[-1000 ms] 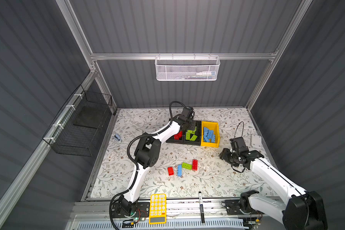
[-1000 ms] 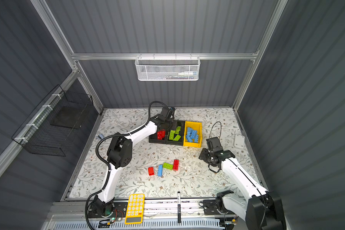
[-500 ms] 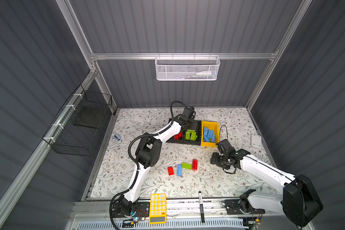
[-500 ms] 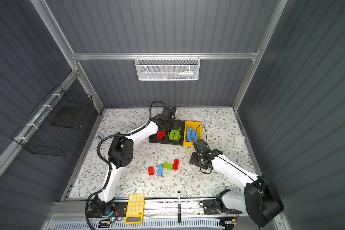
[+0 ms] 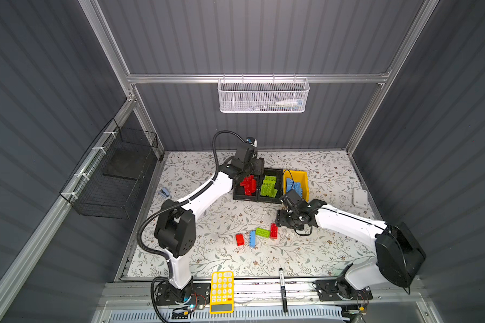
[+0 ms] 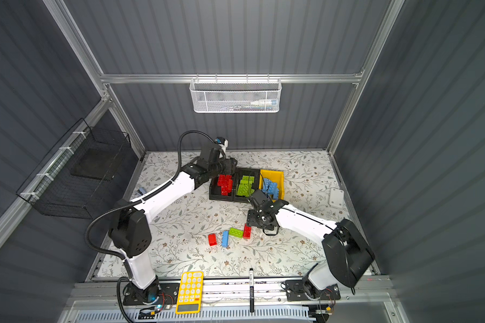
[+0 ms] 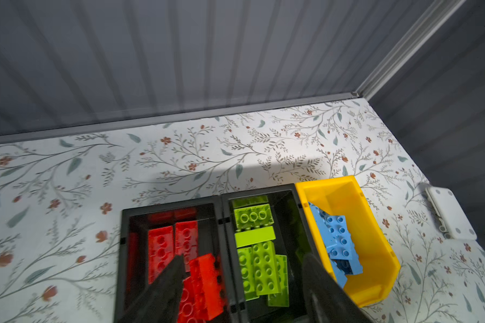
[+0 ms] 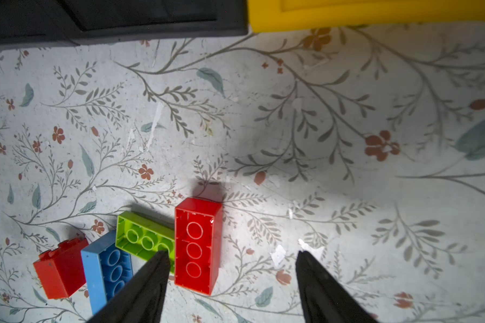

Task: Sort the legos into containers by color
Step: Place the lego in the container, then pick up the lego from the center of the table.

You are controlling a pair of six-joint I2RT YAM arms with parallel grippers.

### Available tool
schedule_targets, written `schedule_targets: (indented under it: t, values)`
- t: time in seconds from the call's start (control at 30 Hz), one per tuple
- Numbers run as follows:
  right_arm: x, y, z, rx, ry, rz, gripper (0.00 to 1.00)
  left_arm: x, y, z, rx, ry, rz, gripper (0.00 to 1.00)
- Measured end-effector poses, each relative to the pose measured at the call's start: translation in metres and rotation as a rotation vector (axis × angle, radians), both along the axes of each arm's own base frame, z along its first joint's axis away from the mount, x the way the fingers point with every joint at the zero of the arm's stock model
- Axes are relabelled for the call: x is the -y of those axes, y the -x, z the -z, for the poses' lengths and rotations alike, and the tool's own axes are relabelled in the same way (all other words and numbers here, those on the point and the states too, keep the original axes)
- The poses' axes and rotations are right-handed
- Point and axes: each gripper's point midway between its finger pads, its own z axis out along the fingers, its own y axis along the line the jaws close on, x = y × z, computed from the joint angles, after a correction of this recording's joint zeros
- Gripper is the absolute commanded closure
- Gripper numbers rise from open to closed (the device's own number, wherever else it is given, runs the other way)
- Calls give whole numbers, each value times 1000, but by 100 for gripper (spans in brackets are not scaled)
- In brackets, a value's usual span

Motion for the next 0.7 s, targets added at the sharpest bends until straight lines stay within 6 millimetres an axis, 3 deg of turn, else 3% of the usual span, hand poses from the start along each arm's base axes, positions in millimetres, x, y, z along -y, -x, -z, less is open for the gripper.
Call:
schedule_targets:
  t: [0.13,0.27,0.5,0.7]
  values:
    - [-17,-3,9,-30,18,-31,29,-39,9,8,-13,-10,-75,32]
    - [-23,-2,24,-74,37,-41,34,-69,28,28,-56,-42,-132,32]
    - [-22,2,40,-128,72,-34,47,-94,52,35,-74,-58,-179,32]
    - [-23,0,39,-139,82,-28,64,-99,53,36,-79,-52,-194,32]
